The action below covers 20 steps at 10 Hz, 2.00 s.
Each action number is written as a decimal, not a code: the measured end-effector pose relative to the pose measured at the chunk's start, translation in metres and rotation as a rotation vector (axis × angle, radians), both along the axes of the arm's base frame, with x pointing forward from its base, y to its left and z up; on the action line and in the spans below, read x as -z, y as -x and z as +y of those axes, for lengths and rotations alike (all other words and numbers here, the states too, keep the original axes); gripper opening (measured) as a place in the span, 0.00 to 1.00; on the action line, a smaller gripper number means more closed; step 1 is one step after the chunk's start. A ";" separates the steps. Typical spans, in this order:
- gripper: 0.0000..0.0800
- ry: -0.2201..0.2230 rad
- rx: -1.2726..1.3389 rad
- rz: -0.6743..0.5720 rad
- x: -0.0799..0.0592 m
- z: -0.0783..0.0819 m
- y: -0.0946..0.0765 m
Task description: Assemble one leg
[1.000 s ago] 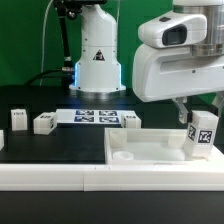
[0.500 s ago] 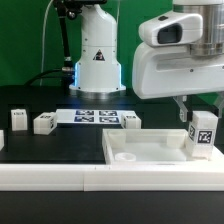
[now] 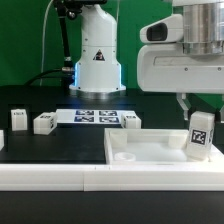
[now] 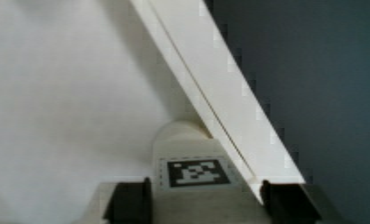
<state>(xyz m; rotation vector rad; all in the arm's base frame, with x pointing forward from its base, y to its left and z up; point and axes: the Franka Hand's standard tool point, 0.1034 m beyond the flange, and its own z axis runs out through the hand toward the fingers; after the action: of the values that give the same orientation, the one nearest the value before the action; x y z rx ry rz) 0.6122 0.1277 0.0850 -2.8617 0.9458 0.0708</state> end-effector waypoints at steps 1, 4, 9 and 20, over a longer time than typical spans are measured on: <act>0.37 0.000 0.124 0.011 0.000 0.002 -0.001; 0.45 -0.002 0.117 0.014 0.001 0.003 0.000; 0.81 0.043 -0.387 -0.021 0.001 -0.005 0.001; 0.80 0.080 -1.069 -0.078 -0.001 -0.008 -0.011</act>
Offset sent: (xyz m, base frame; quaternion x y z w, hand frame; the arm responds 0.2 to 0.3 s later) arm 0.0000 0.0000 0.0000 0.0000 0.0000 0.0000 1.0000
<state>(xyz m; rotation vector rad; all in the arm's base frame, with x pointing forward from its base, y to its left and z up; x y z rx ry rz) 0.6233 0.1193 0.0863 -3.0331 -0.6667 0.0168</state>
